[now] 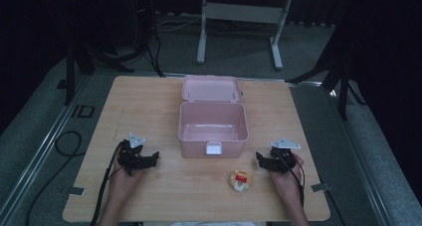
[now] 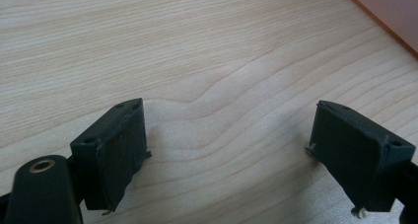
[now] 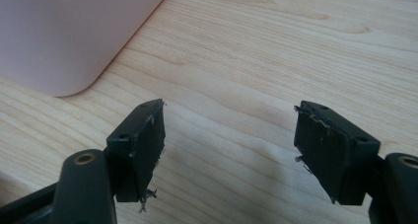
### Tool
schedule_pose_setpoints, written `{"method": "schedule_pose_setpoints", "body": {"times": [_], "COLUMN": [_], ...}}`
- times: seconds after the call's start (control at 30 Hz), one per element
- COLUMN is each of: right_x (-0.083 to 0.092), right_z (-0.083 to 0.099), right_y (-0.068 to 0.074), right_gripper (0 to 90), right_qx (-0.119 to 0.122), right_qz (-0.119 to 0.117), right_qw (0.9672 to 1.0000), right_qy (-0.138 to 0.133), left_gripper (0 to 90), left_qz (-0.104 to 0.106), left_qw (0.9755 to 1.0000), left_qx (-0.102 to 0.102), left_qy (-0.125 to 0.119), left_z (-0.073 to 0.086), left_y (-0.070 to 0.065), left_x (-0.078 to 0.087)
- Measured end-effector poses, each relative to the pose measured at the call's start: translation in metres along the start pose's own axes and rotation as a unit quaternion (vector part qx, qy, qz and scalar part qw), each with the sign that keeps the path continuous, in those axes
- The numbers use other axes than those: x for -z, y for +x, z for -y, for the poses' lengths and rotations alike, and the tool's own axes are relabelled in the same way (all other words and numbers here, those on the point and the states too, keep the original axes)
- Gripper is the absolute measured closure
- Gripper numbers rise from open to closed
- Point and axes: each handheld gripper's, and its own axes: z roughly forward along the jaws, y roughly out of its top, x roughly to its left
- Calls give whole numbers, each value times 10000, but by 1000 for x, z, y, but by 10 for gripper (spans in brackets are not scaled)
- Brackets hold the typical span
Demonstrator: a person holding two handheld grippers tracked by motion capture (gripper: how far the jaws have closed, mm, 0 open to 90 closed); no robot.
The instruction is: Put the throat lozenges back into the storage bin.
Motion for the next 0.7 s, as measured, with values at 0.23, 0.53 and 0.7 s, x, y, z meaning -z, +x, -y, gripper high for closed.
{"method": "schedule_pose_setpoints", "body": {"times": [0.23, 0.53, 0.7], "right_x": [6, 10, 16], "right_z": [1, -1, -4], "right_y": [-2, -1, 0], "right_gripper": [272, 272, 283], "right_qx": [-5, 70, 135], "right_qz": [11, -38, -89], "right_qw": [10000, 10000, 9998], "right_qy": [-37, -38, -81], "left_gripper": [146, 146, 146], "left_qz": [1, 1, 2], "left_qw": [10000, 10000, 10000], "left_qx": [0, 1, -4], "left_qy": [0, -3, -1], "left_z": [0, 0, 0], "left_y": [0, 0, 0], "left_x": [0, 0, 0]}}
